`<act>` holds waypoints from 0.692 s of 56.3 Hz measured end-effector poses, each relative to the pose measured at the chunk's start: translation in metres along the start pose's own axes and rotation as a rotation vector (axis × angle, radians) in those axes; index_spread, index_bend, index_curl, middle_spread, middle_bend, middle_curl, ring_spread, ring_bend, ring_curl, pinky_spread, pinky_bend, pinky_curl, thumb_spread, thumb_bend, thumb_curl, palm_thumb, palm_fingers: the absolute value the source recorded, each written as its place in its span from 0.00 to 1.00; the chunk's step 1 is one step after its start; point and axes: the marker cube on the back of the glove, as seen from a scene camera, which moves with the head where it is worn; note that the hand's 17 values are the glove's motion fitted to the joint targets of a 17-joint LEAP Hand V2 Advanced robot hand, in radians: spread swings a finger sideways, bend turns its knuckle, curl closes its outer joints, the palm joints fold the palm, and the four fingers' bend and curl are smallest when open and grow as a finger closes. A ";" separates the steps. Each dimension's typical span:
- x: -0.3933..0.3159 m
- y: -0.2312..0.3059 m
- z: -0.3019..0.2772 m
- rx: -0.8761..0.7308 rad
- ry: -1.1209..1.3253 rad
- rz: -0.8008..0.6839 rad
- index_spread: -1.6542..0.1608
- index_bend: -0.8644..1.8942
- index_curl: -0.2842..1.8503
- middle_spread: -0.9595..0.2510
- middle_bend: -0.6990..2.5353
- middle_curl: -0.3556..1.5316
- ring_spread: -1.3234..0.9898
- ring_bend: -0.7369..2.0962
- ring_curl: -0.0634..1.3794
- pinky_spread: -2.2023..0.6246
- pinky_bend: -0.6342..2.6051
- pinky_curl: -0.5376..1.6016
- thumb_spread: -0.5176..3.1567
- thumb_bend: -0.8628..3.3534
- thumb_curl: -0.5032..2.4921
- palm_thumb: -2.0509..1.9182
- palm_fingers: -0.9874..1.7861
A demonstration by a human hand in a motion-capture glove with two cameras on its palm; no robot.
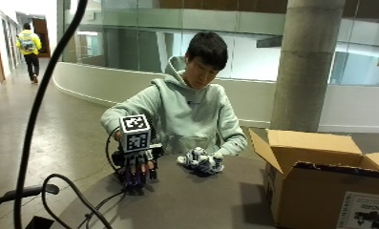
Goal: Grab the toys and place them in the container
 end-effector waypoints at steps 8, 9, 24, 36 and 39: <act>0.012 0.006 0.007 -0.022 0.030 0.021 0.75 0.36 0.28 0.76 0.27 0.35 0.54 0.40 0.28 0.77 0.51 0.43 0.51 0.24 0.30 0.64 0.41; 0.013 0.006 0.007 -0.015 0.025 0.021 0.75 0.35 0.28 0.76 0.27 0.35 0.53 0.42 0.29 0.77 0.51 0.43 0.51 0.24 0.30 0.65 0.43; -0.030 0.001 -0.030 0.181 -0.167 -0.141 0.75 0.45 0.32 0.64 0.41 0.45 0.41 0.59 0.40 0.66 0.48 0.42 0.43 0.26 0.37 0.71 0.76; -0.143 0.004 -0.128 0.162 -0.232 -0.285 0.73 0.59 0.44 0.60 0.52 0.57 0.36 0.69 0.53 0.63 0.51 0.47 0.37 0.27 0.43 0.71 0.76; -0.177 0.005 -0.151 0.204 -0.213 -0.329 0.73 0.61 0.47 0.59 0.54 0.59 0.36 0.70 0.55 0.63 0.52 0.48 0.35 0.27 0.44 0.71 0.75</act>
